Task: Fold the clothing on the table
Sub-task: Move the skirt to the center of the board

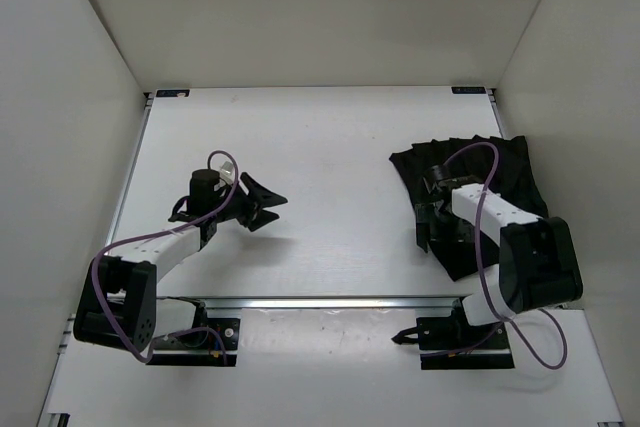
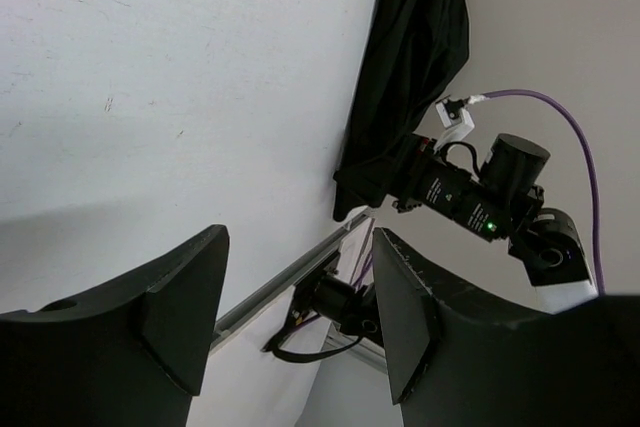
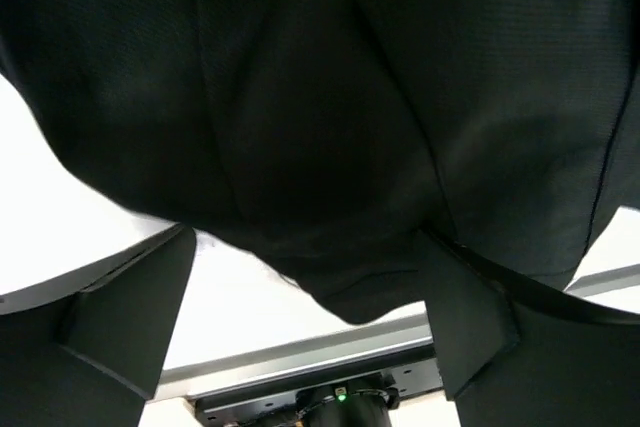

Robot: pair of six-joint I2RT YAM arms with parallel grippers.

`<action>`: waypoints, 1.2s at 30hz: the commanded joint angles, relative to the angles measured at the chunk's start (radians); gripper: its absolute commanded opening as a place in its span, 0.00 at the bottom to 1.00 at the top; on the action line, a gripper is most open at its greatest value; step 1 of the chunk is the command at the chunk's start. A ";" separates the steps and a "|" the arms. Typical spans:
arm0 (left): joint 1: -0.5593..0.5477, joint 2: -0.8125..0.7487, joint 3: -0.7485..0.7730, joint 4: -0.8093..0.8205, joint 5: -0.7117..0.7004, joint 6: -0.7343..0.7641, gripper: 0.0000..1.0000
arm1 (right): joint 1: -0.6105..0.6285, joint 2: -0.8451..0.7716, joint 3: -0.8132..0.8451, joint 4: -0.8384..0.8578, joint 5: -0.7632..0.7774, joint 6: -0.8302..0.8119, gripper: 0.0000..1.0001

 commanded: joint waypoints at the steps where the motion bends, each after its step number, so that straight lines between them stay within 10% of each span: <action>1: 0.022 -0.038 0.014 -0.001 0.022 -0.003 0.69 | 0.005 0.064 0.044 0.013 0.019 0.027 0.85; 2: 0.024 -0.044 0.017 -0.009 0.017 0.004 0.69 | 0.005 0.082 0.054 0.017 -0.004 0.027 0.76; 5: 0.041 -0.052 0.019 -0.010 0.031 0.001 0.58 | 0.039 0.110 0.101 0.019 -0.074 0.042 0.00; 10: 0.101 -0.063 0.017 0.011 0.052 -0.002 0.22 | 0.172 0.140 0.291 0.071 -0.437 0.083 0.00; 21: 0.288 -0.186 0.068 -0.081 0.091 0.023 0.18 | 0.148 0.443 1.482 -0.081 -0.880 0.191 0.00; 25: 0.319 -0.196 0.109 -0.101 0.112 0.036 0.14 | 0.091 0.265 1.174 0.025 -0.900 0.209 0.00; 29: 0.332 -0.216 0.131 -0.162 0.091 0.061 0.00 | -0.007 -0.047 0.481 0.347 -1.064 0.342 0.00; 36: 0.218 -0.189 0.093 -0.138 0.017 0.058 0.08 | -0.039 -0.200 -0.122 0.337 -1.006 0.236 0.00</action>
